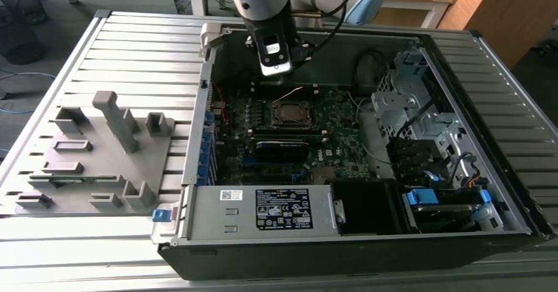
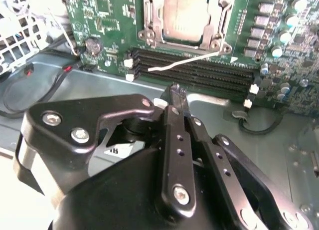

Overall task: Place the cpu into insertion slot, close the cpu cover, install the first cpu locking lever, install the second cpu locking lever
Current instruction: 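Install the first cpu locking lever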

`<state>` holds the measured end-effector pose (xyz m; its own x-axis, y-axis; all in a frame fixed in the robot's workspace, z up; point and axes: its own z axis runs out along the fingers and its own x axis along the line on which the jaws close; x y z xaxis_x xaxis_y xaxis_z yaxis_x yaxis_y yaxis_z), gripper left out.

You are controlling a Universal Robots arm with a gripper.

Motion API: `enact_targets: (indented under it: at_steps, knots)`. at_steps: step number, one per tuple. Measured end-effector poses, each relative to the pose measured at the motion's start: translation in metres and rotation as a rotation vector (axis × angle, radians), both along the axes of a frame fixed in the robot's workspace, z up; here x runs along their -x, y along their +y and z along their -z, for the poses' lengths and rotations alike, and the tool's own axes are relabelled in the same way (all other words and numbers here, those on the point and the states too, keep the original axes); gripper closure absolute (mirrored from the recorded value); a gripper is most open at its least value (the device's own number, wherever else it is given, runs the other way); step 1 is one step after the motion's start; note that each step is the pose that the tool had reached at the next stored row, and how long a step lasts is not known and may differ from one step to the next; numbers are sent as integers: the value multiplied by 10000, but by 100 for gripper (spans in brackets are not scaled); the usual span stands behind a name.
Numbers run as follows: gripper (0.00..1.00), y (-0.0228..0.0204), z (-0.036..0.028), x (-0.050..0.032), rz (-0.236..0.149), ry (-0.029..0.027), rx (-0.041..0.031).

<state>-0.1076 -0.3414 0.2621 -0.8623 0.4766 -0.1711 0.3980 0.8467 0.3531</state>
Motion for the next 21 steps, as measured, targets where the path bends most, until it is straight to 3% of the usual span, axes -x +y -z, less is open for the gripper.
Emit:
enact_targets:
  at_steps: [12, 17, 21]
  knots:
    - [90, 15, 9, 0, 0, 0, 0]
    - [90, 15, 81, 0, 0, -9, -1]
    - [90, 15, 82, 0, 0, -8, 1]
